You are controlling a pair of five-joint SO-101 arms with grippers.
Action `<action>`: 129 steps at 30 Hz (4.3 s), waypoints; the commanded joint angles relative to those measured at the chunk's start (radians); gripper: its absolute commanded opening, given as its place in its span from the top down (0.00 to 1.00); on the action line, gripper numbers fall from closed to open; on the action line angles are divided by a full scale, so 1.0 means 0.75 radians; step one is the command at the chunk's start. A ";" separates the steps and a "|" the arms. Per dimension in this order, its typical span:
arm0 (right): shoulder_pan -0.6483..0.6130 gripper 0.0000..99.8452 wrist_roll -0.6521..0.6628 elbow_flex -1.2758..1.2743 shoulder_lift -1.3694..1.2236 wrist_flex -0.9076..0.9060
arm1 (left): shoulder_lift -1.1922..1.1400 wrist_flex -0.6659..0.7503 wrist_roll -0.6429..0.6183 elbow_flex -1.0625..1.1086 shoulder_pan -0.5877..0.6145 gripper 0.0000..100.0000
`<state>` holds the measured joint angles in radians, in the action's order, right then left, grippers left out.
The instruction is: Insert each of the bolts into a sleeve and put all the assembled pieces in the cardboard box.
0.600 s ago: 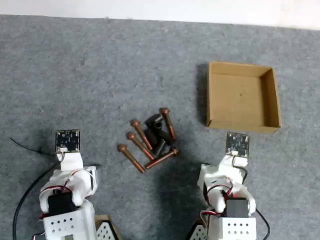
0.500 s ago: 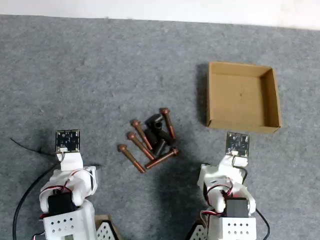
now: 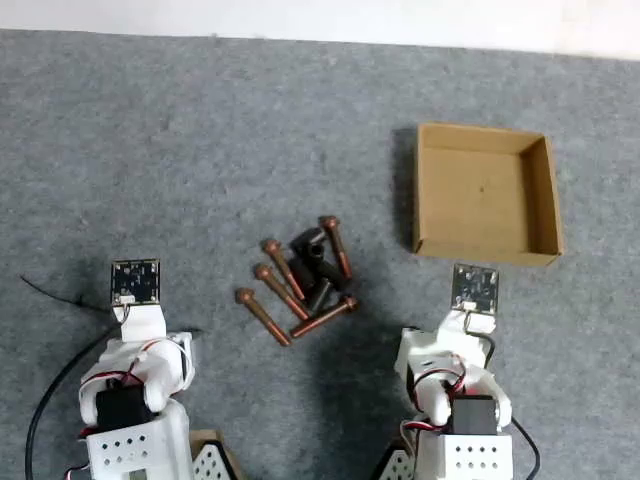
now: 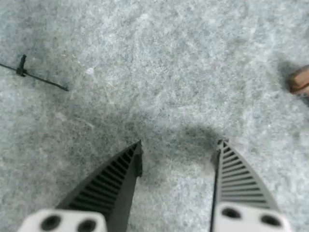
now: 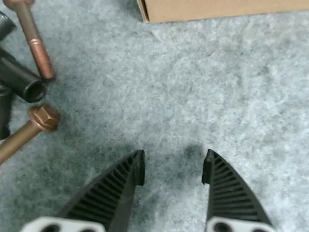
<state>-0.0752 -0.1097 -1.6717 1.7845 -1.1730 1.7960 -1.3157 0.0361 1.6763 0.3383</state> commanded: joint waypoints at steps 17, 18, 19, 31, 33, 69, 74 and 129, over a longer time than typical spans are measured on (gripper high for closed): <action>-0.015 0.81 -0.010 -0.197 0.017 -0.009 | 0.005 -0.006 0.002 0.028 0.009 0.77; -0.052 0.81 -0.012 -0.197 0.017 -0.009 | 0.005 -0.006 0.002 0.028 0.007 0.77; -0.103 0.81 -0.012 -0.197 0.017 -0.009 | 0.005 -0.006 0.002 0.028 0.005 0.77; -0.441 0.81 -0.010 -0.197 0.017 0.021 | 0.007 0.276 0.509 0.007 -0.222 0.76; -0.455 0.81 -0.008 -0.197 0.017 0.036 | 0.007 0.397 0.728 -0.044 -0.175 0.76; -0.412 0.81 0.223 0.535 -0.819 0.496 | -0.633 0.986 0.115 -0.306 -0.459 0.77; -0.566 0.81 0.084 0.752 -1.247 0.697 | -0.633 1.023 0.080 -0.265 -0.384 0.77; -0.531 1.00 0.127 1.605 -2.571 0.787 | -0.633 1.092 -0.023 -0.267 -0.298 0.77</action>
<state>-0.4941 -0.0529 -0.4948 -0.1534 -0.5900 1.3234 -0.5148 0.0269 1.4922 0.1082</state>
